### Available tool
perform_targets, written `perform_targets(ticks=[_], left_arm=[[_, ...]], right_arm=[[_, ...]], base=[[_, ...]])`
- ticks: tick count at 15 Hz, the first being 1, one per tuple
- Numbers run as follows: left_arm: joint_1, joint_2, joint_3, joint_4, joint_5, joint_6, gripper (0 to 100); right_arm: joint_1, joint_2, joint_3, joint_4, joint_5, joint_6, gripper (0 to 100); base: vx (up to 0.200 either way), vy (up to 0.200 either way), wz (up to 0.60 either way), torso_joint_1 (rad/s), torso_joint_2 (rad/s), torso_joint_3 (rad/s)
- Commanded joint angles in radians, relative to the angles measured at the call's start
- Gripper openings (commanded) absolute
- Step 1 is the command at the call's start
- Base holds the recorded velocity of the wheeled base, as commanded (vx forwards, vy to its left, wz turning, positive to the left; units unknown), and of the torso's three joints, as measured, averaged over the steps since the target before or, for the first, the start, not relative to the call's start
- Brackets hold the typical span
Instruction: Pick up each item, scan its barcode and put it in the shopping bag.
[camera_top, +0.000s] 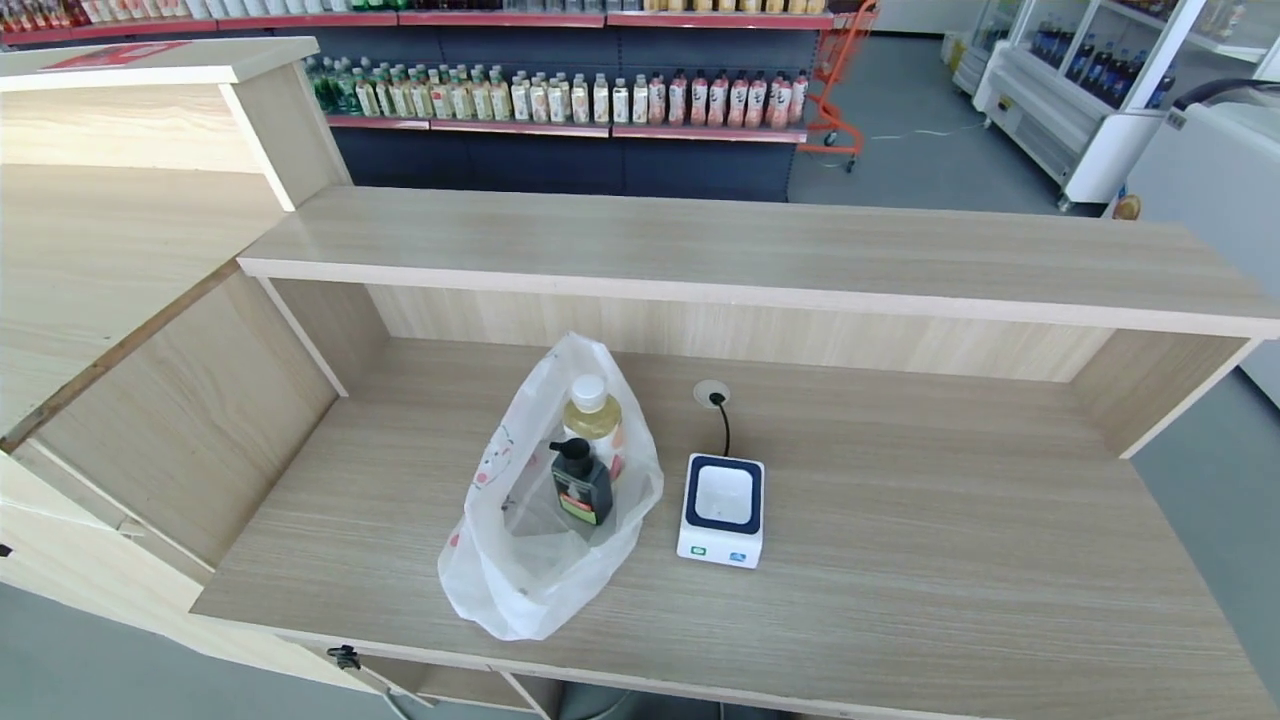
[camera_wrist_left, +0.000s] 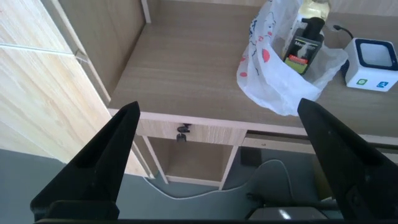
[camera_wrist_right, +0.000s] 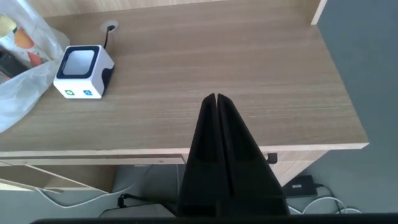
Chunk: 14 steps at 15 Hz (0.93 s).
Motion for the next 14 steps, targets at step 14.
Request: perform_targets(ticks=[14], left_arm=[[0.000, -0.007, 0.000, -0.001, 0.000, -0.004, 100]], right_arm=[[-0.002, 0.004, 0.000, 0.000, 0.000, -0.001, 0]], base=[[0.029, 0.000, 0.00, 0.001, 0.00, 0.001]])
